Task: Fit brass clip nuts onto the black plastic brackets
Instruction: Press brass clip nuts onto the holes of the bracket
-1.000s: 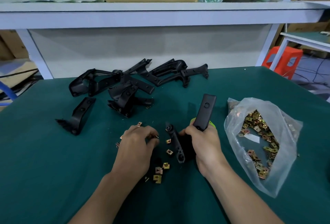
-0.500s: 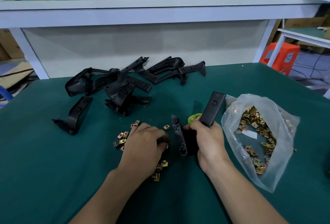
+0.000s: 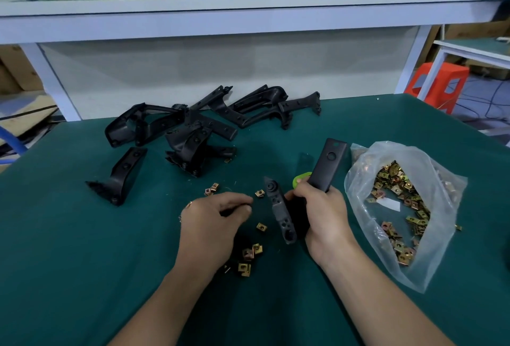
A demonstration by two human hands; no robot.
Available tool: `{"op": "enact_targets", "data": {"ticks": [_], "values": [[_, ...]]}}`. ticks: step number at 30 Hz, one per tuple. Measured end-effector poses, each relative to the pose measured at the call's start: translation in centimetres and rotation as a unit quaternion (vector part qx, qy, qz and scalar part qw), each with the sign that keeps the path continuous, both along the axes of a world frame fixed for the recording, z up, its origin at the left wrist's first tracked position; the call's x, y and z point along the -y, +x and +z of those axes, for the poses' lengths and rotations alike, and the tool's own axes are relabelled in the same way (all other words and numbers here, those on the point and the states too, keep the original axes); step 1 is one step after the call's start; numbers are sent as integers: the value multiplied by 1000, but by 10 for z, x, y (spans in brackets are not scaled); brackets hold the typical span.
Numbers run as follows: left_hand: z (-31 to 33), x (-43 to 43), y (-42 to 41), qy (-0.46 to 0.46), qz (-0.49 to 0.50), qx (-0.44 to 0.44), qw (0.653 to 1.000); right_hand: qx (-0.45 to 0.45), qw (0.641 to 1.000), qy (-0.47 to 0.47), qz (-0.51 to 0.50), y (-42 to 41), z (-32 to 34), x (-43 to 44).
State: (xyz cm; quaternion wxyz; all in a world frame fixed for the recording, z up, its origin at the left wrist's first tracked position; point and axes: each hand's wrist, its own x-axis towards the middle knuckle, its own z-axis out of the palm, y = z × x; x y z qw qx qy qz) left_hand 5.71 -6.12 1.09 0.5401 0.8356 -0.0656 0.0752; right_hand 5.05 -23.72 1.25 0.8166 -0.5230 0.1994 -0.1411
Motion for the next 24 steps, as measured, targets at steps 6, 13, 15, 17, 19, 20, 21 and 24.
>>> {"op": "enact_targets", "data": {"ticks": [6, 13, 15, 17, 19, 20, 21, 24], "values": [[3, 3, -2, -183, -21, -69, 980, -2, 1000, 10, 27, -4, 6, -3], [1, 6, -2, -242, -20, -108, 964, -3, 999, 6, 49, -6, 9, -7], [1, 3, 0, -227, -22, -94, 969, -4, 999, 7, 48, -5, 9, -8], [1, 1, 2, -204, -19, -74, 976, -5, 999, 9, 46, -5, 10, -8], [-1, -1, 2, -171, -15, -57, 983, -7, 999, 10, 47, -5, 10, -9], [-1, -1, 2, -161, -18, -50, 986, -6, 999, 10, 46, -5, 11, -9], [-1, 0, 2, -157, -25, -43, 986, -4, 999, 9, 46, -5, 10, -9], [0, 2, 1, -124, -44, -30, 991, -3, 999, 6, 48, -6, 10, -8]]}}
